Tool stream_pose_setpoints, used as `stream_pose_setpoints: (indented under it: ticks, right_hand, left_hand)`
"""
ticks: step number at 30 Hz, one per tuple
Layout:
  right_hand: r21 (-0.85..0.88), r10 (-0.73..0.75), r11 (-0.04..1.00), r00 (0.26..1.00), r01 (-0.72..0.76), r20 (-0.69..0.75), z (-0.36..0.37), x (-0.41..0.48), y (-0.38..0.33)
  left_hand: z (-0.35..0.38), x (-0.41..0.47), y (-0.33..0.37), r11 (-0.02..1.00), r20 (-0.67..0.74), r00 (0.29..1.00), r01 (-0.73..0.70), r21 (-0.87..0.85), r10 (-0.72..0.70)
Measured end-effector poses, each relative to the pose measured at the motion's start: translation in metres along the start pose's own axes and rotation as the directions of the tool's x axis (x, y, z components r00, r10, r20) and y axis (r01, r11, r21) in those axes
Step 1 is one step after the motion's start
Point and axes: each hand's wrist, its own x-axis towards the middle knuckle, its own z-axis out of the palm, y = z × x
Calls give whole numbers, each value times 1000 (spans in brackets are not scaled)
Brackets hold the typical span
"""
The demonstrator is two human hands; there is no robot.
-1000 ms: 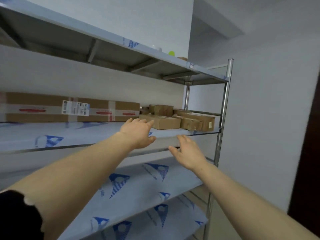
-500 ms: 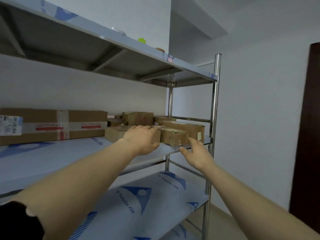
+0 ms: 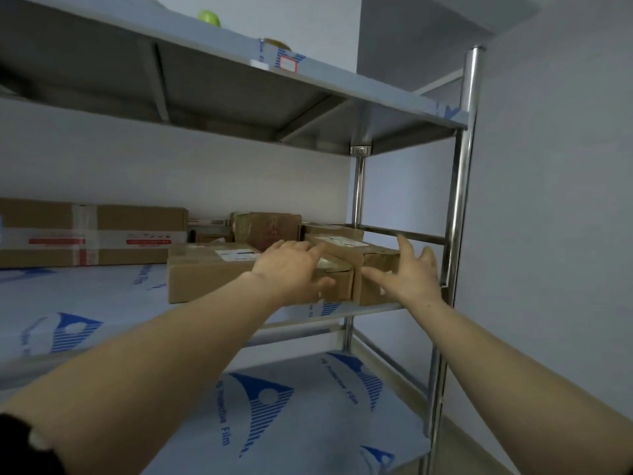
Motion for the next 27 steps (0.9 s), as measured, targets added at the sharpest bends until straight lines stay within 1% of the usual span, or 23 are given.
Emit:
stream_pose_setpoints:
  ticks: [3, 5, 11, 15, 19, 23, 27]
  right_hand:
    - [120, 18, 992, 997, -27, 75, 9, 21, 8]
    - [153, 25, 987, 994, -41, 105, 17, 29, 10]
    - [204, -9, 979, 997, -7, 78, 27, 38, 12]
    - [240, -20, 971, 999, 10, 40, 22, 36, 17]
    - [294, 7, 956, 1000, -14, 26, 14, 32, 31]
    - [314, 32, 949, 999, -24, -18, -2, 27, 53]
    - [331, 39, 943, 998, -25, -38, -18, 29, 77]
  left_hand:
    - [4, 10, 10, 999, 24, 999, 35, 26, -36]
    - [8, 15, 12, 998, 41, 998, 36, 54, -38]
    - [19, 26, 15, 995, 51, 997, 50, 84, -55]
    - [18, 28, 13, 997, 41, 997, 70, 32, -72]
    - [15, 34, 16, 996, 39, 996, 79, 29, -80]
    - [10, 47, 30, 996, -7, 997, 72, -57, -73]
    - [12, 66, 45, 986, -13, 995, 99, -136, -102]
